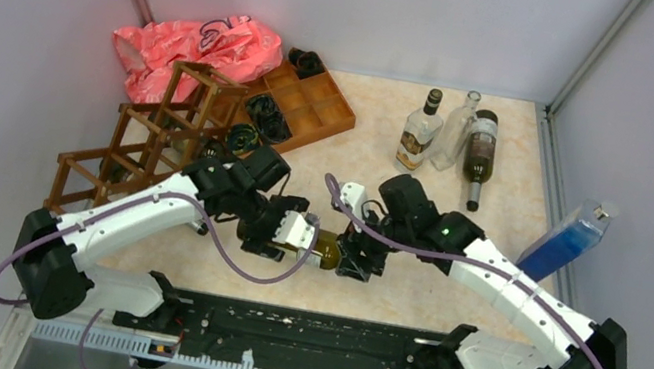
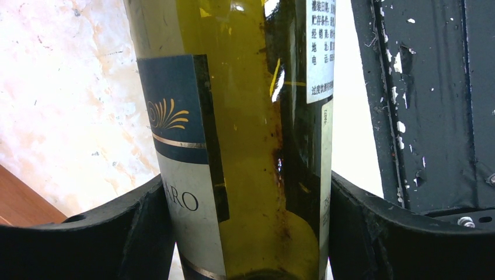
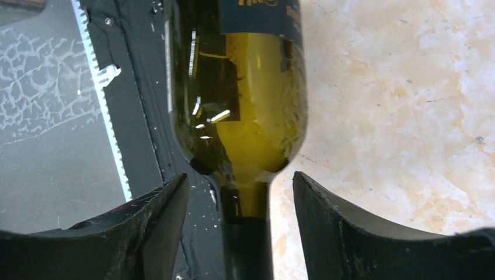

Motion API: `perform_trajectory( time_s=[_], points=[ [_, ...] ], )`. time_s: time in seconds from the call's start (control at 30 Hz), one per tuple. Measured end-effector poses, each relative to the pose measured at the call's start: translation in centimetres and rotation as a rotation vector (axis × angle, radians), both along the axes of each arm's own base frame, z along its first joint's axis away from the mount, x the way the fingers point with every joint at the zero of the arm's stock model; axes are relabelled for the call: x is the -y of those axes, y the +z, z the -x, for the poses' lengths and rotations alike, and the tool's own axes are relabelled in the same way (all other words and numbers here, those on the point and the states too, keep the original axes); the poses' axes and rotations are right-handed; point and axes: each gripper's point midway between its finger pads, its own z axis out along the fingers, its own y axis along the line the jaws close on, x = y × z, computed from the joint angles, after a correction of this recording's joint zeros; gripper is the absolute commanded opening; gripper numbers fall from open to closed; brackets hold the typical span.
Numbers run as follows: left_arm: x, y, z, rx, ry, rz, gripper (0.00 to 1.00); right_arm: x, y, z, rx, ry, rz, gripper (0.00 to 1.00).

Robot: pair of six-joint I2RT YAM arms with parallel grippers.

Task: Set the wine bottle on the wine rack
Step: Pick up the wine bottle from the center of the board.

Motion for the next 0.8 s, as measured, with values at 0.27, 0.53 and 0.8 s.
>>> perform_trajectory(
  time_s=[0.27,0.53,0.8],
  points=[
    [-0.1,0.3,-0.2,0.019,-0.004,0.003,0.0,-0.5,-1.5,1.4,-0.03,0.048,0.047,0.46],
    [-0.4,0.5,0.1,0.025,-0.004,0.004,0.04,-0.3,-2.0,1.7,-0.041,0.049,0.067,0.0],
    [-0.2,0.1,0.0,0.047,0.021,0.044,0.97,-0.3,-1.2,1.7,-0.04,0.004,0.038,0.0]
  ],
)
